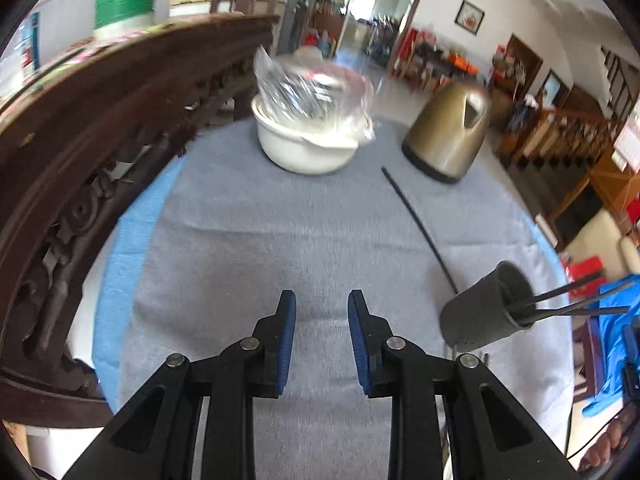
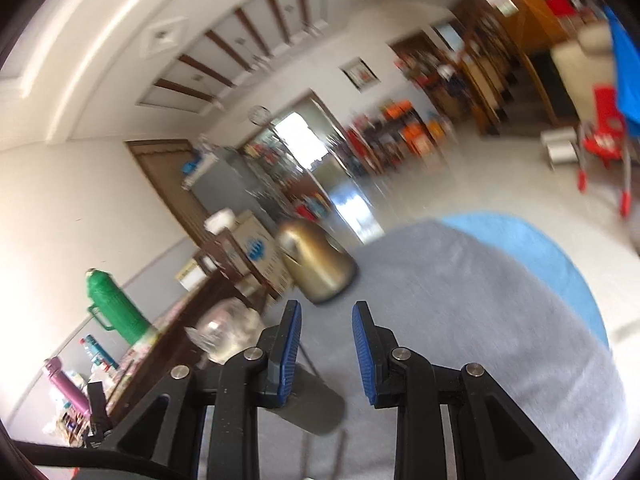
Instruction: Organize utensils
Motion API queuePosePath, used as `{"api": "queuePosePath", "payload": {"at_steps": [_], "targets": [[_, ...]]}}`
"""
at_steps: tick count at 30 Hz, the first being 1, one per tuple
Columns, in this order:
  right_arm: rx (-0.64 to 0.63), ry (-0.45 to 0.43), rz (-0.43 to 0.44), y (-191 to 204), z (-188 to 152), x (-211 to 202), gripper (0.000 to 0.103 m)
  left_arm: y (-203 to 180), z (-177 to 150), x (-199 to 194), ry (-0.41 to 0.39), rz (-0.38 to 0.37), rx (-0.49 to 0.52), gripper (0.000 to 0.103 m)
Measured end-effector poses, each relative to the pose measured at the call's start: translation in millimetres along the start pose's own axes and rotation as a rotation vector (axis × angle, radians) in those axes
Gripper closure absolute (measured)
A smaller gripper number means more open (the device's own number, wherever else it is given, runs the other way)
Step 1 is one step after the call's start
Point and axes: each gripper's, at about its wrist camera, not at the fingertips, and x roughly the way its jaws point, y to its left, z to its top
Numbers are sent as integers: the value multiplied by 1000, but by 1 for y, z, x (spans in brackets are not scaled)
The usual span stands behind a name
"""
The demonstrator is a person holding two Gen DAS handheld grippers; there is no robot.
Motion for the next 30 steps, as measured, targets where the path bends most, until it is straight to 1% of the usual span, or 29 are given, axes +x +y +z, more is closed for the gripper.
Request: {"api": "queuePosePath", "payload": {"at_steps": [1,3,4,6,8,10,12,14,18,20,22,25,28,30], "targets": [[24,24,-1,-13,-4,8,74,-5,5,8,10,6,19,76],[90,85,24,-40,-13,27,74,-14,13,17,17,8,43,76],[123,108,45,-51,-17,37,72,-19,19,25,21,6,54,76],[196,142,106,-76,-25,57,72,-23,35,44,28,1,75,76],[248,151,155,-91,-28,72,72,-32,49,58,30,-4,91,76],[280,136,196,-103,-28,89,72,-47,63,73,34,0,115,76],[292,128,227,-106,-28,102,72,-66,77,87,34,-3,147,76],[287,120,277,-110,-29,117,72,-84,87,100,29,4,181,76],[252,142,317,-111,-41,135,72,-118,113,140,53,32,247,76],[270,170,324,-115,-43,142,72,-126,125,162,81,41,236,76],[284,177,344,-118,-44,145,72,-131,140,186,121,35,204,76],[283,196,325,-119,-47,150,72,-134,158,213,163,49,169,76],[293,211,315,-121,-49,154,72,-134,173,239,218,82,141,76],[293,222,308,-122,-50,157,72,-134,178,253,256,97,129,76]]}}
